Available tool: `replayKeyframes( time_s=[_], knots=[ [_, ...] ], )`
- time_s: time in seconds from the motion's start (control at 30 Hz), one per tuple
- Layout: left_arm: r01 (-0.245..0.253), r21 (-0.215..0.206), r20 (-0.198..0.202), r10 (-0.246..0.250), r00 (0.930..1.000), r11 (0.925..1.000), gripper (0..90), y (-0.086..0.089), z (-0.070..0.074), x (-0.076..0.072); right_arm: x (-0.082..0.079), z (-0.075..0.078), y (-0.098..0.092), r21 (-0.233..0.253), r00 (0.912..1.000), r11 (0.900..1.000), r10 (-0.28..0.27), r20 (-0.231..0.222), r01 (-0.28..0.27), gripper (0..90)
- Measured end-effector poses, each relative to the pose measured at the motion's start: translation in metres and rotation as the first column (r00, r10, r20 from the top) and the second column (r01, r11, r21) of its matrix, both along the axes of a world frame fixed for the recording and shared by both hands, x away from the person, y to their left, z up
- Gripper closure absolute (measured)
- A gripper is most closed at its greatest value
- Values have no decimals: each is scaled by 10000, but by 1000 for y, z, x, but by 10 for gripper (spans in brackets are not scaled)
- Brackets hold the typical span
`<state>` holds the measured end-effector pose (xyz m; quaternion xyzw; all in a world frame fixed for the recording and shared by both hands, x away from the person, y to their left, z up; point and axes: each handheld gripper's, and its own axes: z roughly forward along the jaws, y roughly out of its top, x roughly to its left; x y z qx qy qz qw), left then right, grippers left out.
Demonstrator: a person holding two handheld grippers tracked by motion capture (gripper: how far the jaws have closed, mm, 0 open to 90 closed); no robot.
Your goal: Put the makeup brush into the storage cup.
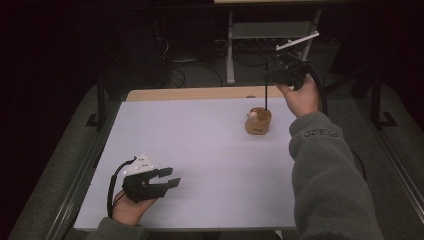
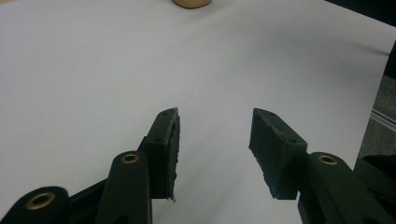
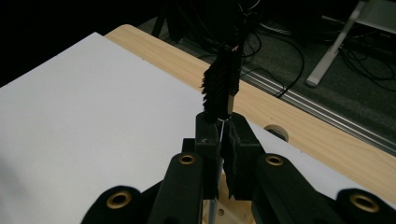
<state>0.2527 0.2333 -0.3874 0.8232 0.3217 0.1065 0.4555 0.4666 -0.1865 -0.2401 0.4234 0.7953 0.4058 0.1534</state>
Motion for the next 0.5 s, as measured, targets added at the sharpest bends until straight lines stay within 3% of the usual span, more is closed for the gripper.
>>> replayKeyframes(
  time_s=[0.1,0.33,0.5],
  knots=[
    [-63,-187,-25,62,10000,9998,521,-1,-1,0,6,-8,0,-6,9998,9998,-175,7,175,837],
    [80,40,39,-80,10000,10000,519,1,0,1,15,-28,-3,-41,9975,9978,-656,-264,655,838],
    [51,-46,30,-50,10000,10000,518,0,0,1,19,-36,-2,65,9964,9970,-774,-339,777,837]
  ],
)
